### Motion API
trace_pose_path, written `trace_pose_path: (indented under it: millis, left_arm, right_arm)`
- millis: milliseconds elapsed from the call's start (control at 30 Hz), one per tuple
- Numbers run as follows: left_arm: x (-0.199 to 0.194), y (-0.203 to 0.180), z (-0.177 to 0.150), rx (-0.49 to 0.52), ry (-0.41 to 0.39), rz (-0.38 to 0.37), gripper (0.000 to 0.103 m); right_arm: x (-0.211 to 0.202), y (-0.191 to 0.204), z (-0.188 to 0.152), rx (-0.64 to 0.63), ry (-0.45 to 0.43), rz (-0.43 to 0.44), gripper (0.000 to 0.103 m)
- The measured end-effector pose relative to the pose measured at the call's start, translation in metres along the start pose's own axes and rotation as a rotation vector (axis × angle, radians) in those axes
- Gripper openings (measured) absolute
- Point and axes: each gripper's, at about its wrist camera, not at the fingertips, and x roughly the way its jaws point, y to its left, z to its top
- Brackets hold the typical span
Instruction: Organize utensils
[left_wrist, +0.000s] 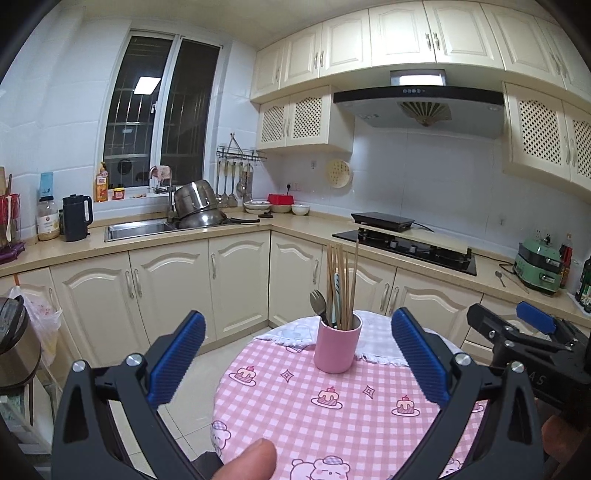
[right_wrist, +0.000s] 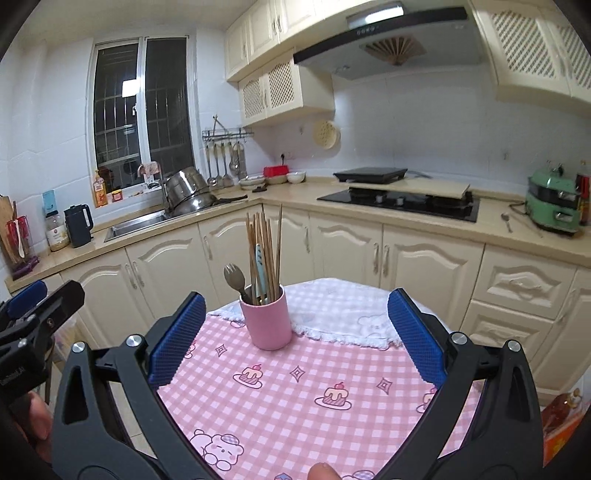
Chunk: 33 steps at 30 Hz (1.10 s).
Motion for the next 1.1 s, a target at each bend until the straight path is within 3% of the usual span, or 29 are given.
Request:
trace_pose_path:
  millis: [300,1100]
  left_arm:
    - [-0.015,-0.001,0.004,0.022,-0.036,0.029,0.099]
    - [-0.015,0.005,0.002,0.013,-0.025,0.039,0.099]
  right_arm:
    - [-0.012,0.005,0.004,-0.019,-0.026,0.006,0.097]
    - [-0.012,0.014,0.003,-0.035,-0.012,0.029,0.097]
